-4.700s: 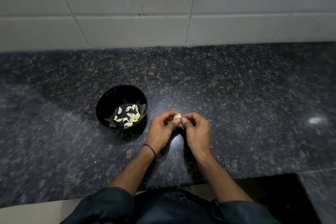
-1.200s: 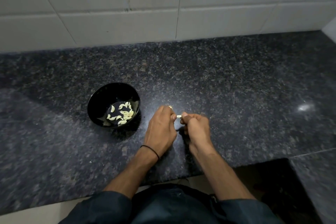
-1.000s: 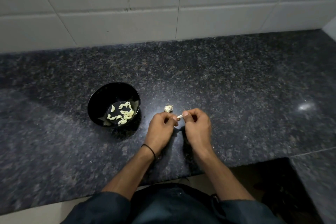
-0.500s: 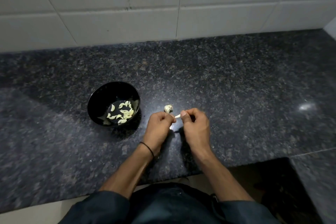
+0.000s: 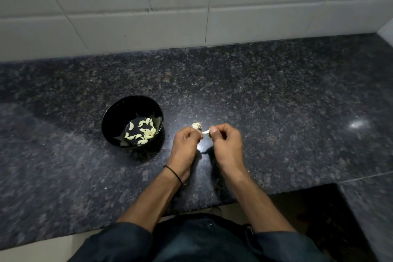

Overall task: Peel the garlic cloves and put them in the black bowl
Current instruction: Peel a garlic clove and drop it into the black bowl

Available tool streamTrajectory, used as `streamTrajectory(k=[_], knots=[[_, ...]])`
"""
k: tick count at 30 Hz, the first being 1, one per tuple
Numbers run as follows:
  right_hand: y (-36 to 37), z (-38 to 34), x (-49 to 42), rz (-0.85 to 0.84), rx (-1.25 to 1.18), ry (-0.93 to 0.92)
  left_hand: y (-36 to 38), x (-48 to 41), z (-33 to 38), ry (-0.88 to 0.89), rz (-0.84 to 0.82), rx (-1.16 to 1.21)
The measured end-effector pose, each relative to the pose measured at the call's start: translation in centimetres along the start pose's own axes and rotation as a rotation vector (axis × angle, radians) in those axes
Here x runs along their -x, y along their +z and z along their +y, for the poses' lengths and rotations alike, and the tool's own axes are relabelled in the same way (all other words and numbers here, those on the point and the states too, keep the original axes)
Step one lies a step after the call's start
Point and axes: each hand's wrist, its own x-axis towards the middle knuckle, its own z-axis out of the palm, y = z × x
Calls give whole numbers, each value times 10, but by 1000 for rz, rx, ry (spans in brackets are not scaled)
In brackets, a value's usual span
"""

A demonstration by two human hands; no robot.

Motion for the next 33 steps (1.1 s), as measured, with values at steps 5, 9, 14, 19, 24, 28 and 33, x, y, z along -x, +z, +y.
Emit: streamTrajectory(k=[5,9,14,19,24,28,33], knots=[[-3,1,0,38,199,-112,-7,-1,-1,343,79,-539],[-2,-4,2,48,230,-12,-18,-10,-13,850,49,-991],[1,-7,6,56,276,-172,-8,-13,-9,243,85,-320],[-2,-4,3,46,252,-279,-3,-14,1,-387,-103,340],[-2,1,0,57,269,-211,-8,-9,-4,103,15,-375],[2,5,-10,29,-4,174,-15,-8,-11,788,-4,-977],[-5,4,-15,11,4,161,-20,-9,-10,712,-60,-734]])
